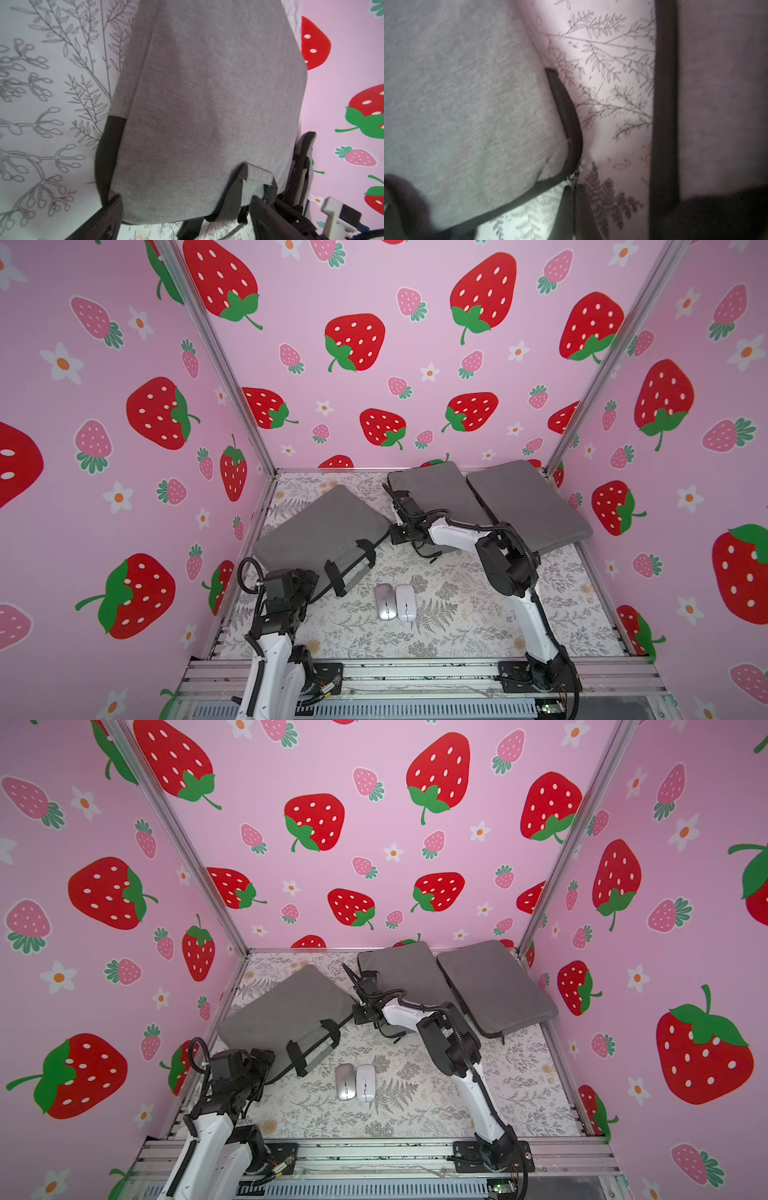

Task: Put the mouse into the laptop bag
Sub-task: Unzip the zipper on the zippered laptop bag.

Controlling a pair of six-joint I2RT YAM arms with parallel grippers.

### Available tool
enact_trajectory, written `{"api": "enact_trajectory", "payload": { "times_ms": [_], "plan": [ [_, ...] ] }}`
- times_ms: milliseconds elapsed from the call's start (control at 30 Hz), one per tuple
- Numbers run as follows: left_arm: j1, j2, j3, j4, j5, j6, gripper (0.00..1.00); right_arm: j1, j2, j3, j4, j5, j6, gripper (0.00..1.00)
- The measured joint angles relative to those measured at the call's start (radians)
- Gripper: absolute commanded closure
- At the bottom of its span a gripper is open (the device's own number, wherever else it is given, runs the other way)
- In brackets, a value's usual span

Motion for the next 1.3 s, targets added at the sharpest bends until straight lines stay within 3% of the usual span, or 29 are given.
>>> {"api": "enact_trajectory", "payload": {
  "times_ms": [433, 600, 800, 967, 1133, 1200, 1300],
  "plan": [
    [0.032, 0.25, 0.01, 0.257, 0.089, 0.046, 0.1, 0.004, 0.017, 0.035, -0.028, 0.022, -0.063, 1.0],
    [0.035, 0.307, 0.023, 0.302, 0.095, 0.061, 0.18, 0.004, 0.026, 0.068, -0.068, 0.039, -0.072, 1.0],
    [0.05, 0.233, 0.048, 0.182, 0.073, 0.088, 0.11, -0.005, 0.095, 0.189, -0.131, 0.053, -0.085, 1.0],
    [0.148, 0.156, 0.059, 0.023, 0.024, 0.119, 0.11, -0.013, 0.116, 0.22, -0.13, 0.056, -0.089, 1.0],
    [0.171, 0.17, 0.032, 0.033, 0.047, 0.126, 0.11, -0.016, 0.118, 0.228, -0.136, 0.053, -0.09, 1.0],
    [0.171, 0.201, 0.029, 0.079, 0.074, 0.127, 0.16, -0.016, 0.119, 0.23, -0.137, 0.052, -0.092, 1.0],
    [0.171, 0.262, 0.028, 0.156, 0.116, 0.129, 0.33, -0.016, 0.119, 0.23, -0.138, 0.049, -0.093, 1.0]
  ]
}}
